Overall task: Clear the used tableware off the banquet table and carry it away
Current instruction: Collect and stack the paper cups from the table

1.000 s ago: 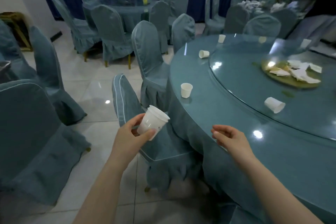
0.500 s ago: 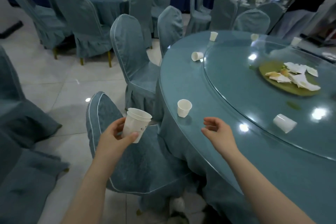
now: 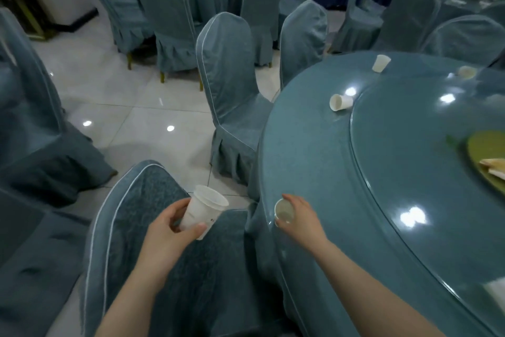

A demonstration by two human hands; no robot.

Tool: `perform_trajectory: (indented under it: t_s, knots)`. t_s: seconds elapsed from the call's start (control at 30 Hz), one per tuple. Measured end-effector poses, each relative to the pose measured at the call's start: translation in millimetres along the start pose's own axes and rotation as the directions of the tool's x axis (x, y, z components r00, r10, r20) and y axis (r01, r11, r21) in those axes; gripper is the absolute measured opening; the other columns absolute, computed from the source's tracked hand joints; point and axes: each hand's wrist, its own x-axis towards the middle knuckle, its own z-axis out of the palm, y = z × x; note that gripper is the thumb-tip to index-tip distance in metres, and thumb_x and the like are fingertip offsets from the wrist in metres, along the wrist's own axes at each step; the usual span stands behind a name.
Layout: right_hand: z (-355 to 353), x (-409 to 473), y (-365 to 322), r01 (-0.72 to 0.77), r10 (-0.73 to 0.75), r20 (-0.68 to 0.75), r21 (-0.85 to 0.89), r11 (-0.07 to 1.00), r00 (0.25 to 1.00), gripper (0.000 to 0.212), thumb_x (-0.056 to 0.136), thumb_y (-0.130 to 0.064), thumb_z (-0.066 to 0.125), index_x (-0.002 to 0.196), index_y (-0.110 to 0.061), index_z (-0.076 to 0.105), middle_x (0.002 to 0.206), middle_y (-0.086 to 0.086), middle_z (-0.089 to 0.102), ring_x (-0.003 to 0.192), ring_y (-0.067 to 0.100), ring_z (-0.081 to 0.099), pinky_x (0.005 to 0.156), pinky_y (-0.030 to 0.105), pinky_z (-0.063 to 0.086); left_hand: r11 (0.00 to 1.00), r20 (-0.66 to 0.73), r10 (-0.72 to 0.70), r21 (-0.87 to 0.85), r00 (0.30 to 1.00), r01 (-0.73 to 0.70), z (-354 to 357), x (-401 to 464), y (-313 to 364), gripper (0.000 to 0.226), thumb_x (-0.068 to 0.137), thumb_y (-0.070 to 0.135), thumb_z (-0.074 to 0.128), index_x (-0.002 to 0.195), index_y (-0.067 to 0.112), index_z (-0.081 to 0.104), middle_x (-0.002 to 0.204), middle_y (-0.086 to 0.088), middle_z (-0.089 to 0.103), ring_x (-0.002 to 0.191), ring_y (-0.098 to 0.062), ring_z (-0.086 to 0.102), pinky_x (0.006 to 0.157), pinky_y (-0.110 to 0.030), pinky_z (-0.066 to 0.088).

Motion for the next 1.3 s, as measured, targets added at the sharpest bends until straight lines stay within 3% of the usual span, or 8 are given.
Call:
perform_trajectory:
  t_s: [0.1, 0.2, 0.37, 0.53, 0.67, 0.9, 1.13, 1.3]
  knots:
    - [-19, 0, -6, -0.072, 0.109, -0.099, 0.314, 0.947, 0.989, 0.051, 0.079, -0.026, 0.073, 0.126, -0.021, 0.055, 0.129, -0.001, 0.057, 0.115, 0.017, 0.055, 0.098, 0.03, 0.044, 0.998, 0.075, 0.041, 0.046, 0.996, -0.044, 14, 15, 16, 0.051, 0.073, 0.009, 0.078, 0.11, 0.039, 0.059, 0.103, 0.019, 0.064, 0.085, 0.005, 0.061, 0.059, -0.01, 0.047]
    - [-49, -16, -26, -0.029, 0.211, -0.155, 0.738, 0.675, 0.965, 0.023, 0.082, -0.026, 0.072, 0.103, -0.028, 0.063, 0.114, -0.001, 0.066, 0.101, 0.013, 0.064, 0.08, 0.033, 0.054, 0.983, 0.235, 0.131, 0.097, 0.963, -0.157, 26, 29, 37, 0.054, 0.07, 0.009, 0.08, 0.107, 0.043, 0.059, 0.106, 0.017, 0.064, 0.093, -0.001, 0.061, 0.066, -0.011, 0.047]
    - [-74, -67, -50, 0.138, 0.148, -0.287, 0.774, 0.618, 0.947, 0.027, 0.083, -0.021, 0.071, 0.108, -0.03, 0.062, 0.113, -0.007, 0.067, 0.103, 0.008, 0.063, 0.084, 0.029, 0.05, 0.917, 0.451, 0.286, 0.126, 0.845, -0.378, 41, 27, 66, 0.055, 0.066, 0.01, 0.08, 0.102, 0.046, 0.06, 0.101, 0.022, 0.065, 0.089, 0.013, 0.058, 0.066, -0.005, 0.046]
    - [-79, -123, -63, 0.127, 0.137, -0.271, 0.767, 0.629, 0.953, 0.038, 0.08, -0.014, 0.072, 0.113, -0.027, 0.06, 0.116, -0.006, 0.067, 0.099, 0.004, 0.065, 0.077, 0.021, 0.052, 0.83, 0.638, 0.335, 0.149, 0.694, -0.537, 52, 11, 86, 0.059, 0.066, 0.011, 0.079, 0.116, 0.036, 0.062, 0.116, 0.012, 0.063, 0.105, -0.004, 0.058, 0.089, -0.029, 0.051]
    - [-90, -168, -58, 0.092, 0.185, -0.232, 0.824, 0.559, 0.955, 0.051, 0.071, -0.019, 0.063, 0.121, -0.022, 0.056, 0.12, -0.009, 0.066, 0.099, 0.007, 0.064, 0.082, 0.026, 0.05, 0.776, 0.745, 0.372, 0.077, 0.553, -0.626, 70, -11, 102, 0.059, 0.064, 0.012, 0.08, 0.117, 0.033, 0.065, 0.114, 0.014, 0.064, 0.1, 0.001, 0.06, 0.084, -0.023, 0.052]
    - [-114, -224, -30, 0.065, 0.321, -0.27, 0.846, 0.529, 0.908, 0.02, 0.094, -0.025, 0.056, 0.112, -0.022, 0.065, 0.108, -0.001, 0.072, 0.101, 0.016, 0.067, 0.088, 0.03, 0.054, 0.631, 0.84, 0.424, -0.006, 0.339, -0.775, 125, -56, 125, 0.057, 0.067, 0.021, 0.08, 0.121, 0.027, 0.064, 0.11, 0.01, 0.062, 0.098, -0.006, 0.058, 0.085, -0.017, 0.046]
    - [-130, -234, 23, 0.064, 0.438, -0.347, 0.838, 0.542, 0.829, 0.026, 0.096, -0.032, 0.052, 0.117, -0.022, 0.063, 0.114, -0.003, 0.069, 0.104, 0.013, 0.066, 0.09, 0.031, 0.053, 0.72, 0.83, 0.411, -0.042, 0.377, -0.692, 179, -72, 130, 0.048, 0.06, 0.027, 0.077, 0.101, 0.045, 0.061, 0.108, 0.009, 0.063, 0.096, -0.007, 0.06, 0.084, -0.03, 0.053]
    - [-149, -247, 118, -0.053, 0.651, -0.471, 0.785, 0.617, 0.596, 0.016, 0.084, -0.015, 0.068, 0.094, -0.027, 0.066, 0.092, -0.001, 0.069, 0.083, 0.012, 0.065, 0.082, 0.027, 0.053, 0.777, 0.817, 0.393, -0.05, 0.421, -0.628, 246, -75, 136, 0.049, 0.067, 0.014, 0.082, 0.098, 0.047, 0.063, 0.103, 0.015, 0.066, 0.093, -0.003, 0.062, 0.077, -0.02, 0.05]
